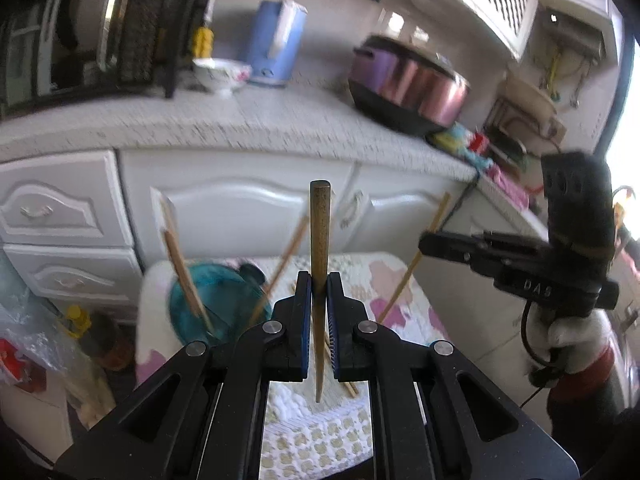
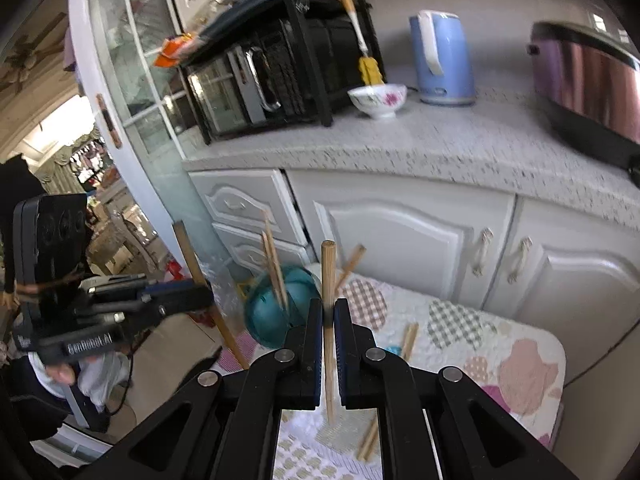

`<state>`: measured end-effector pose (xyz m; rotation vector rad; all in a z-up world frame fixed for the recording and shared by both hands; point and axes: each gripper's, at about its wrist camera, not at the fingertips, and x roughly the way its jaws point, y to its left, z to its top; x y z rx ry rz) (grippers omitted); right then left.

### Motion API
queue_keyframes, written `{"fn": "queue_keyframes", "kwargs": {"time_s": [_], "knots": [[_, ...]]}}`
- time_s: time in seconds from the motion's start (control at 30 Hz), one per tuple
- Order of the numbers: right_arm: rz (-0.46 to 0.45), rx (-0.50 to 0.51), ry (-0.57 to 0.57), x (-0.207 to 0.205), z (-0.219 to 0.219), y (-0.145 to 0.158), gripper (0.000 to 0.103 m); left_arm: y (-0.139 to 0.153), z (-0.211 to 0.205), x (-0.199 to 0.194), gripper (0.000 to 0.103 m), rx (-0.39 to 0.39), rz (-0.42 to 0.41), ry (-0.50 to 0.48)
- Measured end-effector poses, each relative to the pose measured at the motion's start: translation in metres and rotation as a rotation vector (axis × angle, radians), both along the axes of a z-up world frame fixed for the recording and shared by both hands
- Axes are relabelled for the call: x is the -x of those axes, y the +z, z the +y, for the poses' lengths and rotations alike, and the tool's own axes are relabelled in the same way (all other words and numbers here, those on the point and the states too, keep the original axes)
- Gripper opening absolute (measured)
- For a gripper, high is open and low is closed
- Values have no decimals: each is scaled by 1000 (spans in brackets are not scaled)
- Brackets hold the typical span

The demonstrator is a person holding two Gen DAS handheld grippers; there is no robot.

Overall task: Organize utensils
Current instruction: 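Lift the chopstick with the left tool while the right tool lifts its chopstick, then lower both chopsticks into the teal-rimmed cup and open both tools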

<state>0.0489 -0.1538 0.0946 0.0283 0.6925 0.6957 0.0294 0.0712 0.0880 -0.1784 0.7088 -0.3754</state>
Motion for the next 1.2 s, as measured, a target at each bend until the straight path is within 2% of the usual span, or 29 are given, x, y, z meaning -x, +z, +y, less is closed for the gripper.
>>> {"fn": "queue_keyframes", "kwargs": {"time_s": [0.2,0.47,0.7,1.03,1.2], "knots": [[-37,-30,32,-13,22,24,5,24,34,-13,6,-3,-40,84],[-58,-79,29,-40,55,33,5,12,56,-30,6,-68,-70,199],[9,-58,22,-67,83,-7,5,-27,52,-48,6,-175,-62,245],[167,-30,9,-87,88,-78,5,-88,53,-74,6,-181,68,276],[211,-29,-11,-92,80,-93,5,-93,51,-74,6,-168,82,286]]}}
